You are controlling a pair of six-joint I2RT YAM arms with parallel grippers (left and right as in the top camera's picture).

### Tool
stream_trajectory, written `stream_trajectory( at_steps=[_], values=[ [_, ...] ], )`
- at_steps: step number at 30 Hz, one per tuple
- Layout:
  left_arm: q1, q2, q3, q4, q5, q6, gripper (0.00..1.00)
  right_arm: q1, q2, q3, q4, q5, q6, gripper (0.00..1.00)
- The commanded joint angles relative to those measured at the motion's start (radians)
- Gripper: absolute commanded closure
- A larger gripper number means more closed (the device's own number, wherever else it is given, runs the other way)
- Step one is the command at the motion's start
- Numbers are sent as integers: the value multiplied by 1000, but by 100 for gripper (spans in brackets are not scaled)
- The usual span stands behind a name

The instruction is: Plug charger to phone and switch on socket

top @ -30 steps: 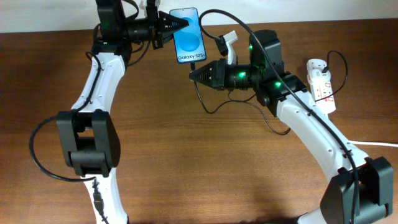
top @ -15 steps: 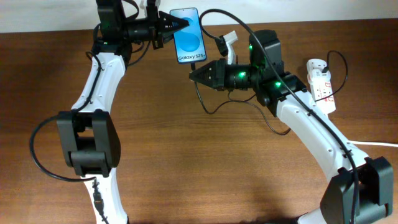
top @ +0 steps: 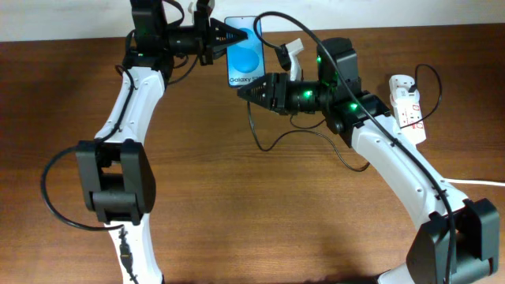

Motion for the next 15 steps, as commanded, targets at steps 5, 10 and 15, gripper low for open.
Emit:
stream_trajectory(
  at_steps=[5,10,15],
  values=[
    [72,-8,9,-51,144,252,100,-58,-6,6,2,-63,-20,38],
    [73,-8,-19,-168,136,480,100,-103,-6,6,-20,-78,-29,33],
    [73,-8,-108,-226,46,519,100,-136,-6,6,-89,-68,-91,28]
  ],
)
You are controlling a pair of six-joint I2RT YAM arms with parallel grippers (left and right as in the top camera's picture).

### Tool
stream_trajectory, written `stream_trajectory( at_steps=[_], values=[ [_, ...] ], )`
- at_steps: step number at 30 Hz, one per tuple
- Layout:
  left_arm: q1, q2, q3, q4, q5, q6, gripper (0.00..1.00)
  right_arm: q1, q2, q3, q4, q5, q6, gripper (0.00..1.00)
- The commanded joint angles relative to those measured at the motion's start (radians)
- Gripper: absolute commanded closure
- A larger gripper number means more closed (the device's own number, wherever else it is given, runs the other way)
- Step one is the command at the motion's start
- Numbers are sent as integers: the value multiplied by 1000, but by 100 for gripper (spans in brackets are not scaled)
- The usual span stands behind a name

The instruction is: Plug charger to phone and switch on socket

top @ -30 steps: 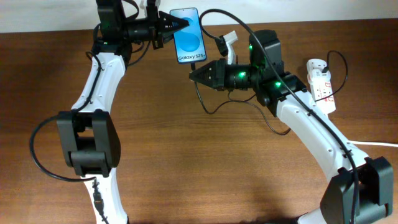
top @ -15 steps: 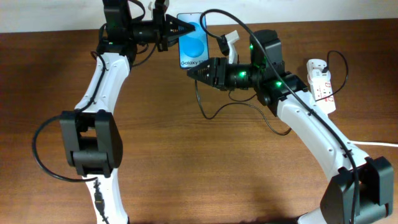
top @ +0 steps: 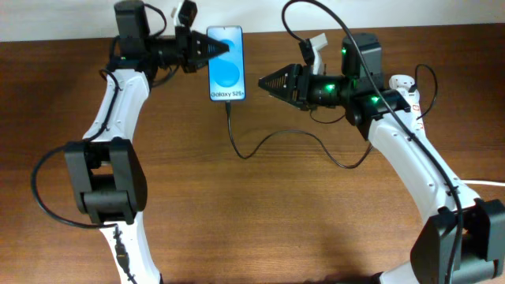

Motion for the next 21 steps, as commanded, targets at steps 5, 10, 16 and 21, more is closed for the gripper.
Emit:
stream_trajectory(
  at_steps=[5,10,16,21],
  values=[
    [-3,-8,-182,-12,-144,105,100,-18,-6,6,-102,41,-108,23],
    [-3,-7,-250,-45,-231,170,100,-18,-6,6,-138,66,-138,22],
    [-24,-7,-252,-264,-449,344,100,-18,-6,6,-140,71,-140,22],
    [-60,-7,-251,-380,-547,461,100,-18,-6,6,-141,74,-141,22]
  ],
)
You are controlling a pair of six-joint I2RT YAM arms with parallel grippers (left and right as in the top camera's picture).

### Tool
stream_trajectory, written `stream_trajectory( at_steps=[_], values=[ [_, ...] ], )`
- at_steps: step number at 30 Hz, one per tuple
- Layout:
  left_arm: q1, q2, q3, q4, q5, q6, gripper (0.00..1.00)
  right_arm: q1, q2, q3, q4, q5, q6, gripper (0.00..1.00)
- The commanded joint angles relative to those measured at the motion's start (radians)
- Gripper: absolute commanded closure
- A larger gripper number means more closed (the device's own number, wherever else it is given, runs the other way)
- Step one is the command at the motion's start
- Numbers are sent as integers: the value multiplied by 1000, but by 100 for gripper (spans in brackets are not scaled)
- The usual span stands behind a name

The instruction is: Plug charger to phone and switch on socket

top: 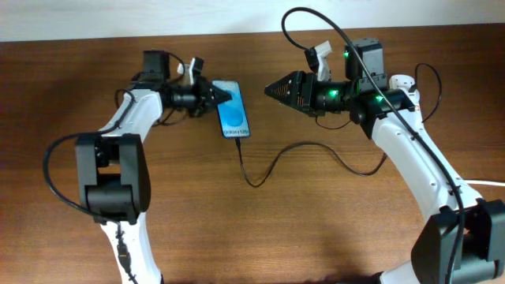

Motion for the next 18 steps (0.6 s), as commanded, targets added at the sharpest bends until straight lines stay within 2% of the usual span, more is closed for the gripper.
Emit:
stream_trajectory(
  at_steps=[1,5,18],
  values=[
    [-35,-7,1,-72,-101,162,100,-3,-6,6,-1,12,-18,22],
    [-44,-7,1,-143,-189,207,100,-3,-6,6,-21,26,-22,22],
    [-43,-7,2,-220,-431,232,100,-3,-6,6,-56,26,-43,22]
  ],
)
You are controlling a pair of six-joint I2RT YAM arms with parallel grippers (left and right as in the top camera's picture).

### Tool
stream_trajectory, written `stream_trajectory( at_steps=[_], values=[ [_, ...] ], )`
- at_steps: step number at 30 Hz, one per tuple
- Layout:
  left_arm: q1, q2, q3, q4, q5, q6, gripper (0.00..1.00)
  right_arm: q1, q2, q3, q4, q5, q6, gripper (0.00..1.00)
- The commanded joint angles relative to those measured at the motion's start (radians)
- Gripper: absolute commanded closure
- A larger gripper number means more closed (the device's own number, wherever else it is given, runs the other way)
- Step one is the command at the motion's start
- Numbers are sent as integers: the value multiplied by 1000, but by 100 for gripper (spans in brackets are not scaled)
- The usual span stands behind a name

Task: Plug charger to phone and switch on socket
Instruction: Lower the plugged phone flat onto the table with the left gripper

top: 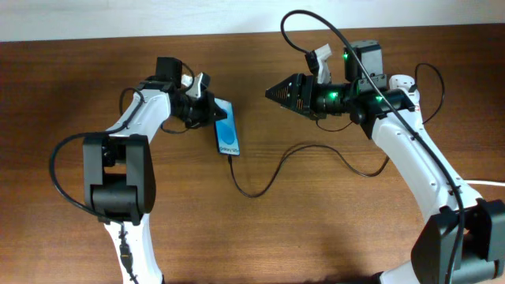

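The phone [227,135], its blue screen lit, lies tilted left of the table's middle. My left gripper [211,111] is shut on the phone's upper left edge. A black charger cable [254,192] is plugged into the phone's bottom end. It loops across the table toward the right. My right gripper [270,92] points left at the back, shut and empty, well apart from the phone. The white socket strip [405,85] shows partly behind the right arm at the back right.
A white adapter [319,57] sticks up behind the right wrist. Another black cable [300,16] arcs over the right arm. The cable's slack [359,168] lies under the right forearm. The table's back edge meets a light wall.
My left gripper and the phone have moved slightly toward the front, and the cable loop has shifted with them. The right gripper has hardly moved.
The phone was held up at the back with my right gripper at its lower end. Then the cable hung plugged into the phone, with the right gripper off to the right. The left gripper has since held the phone lower and nearer the table's middle.
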Motion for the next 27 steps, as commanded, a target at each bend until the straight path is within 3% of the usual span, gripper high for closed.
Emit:
stream_trajectory(
  at_steps=[1,6,15,27],
  values=[
    [2,-7,3,-15,-68,42,100,-3,-6,6,-8,8,-25,22],
    [2,-7,3,-14,-68,41,98,-3,-6,6,-8,8,-25,22],
    [2,-7,3,-15,-83,41,76,-3,-6,6,-8,8,-25,22],
    [2,-7,3,-41,-175,42,71,-3,-6,6,-8,8,-25,22]
  ],
)
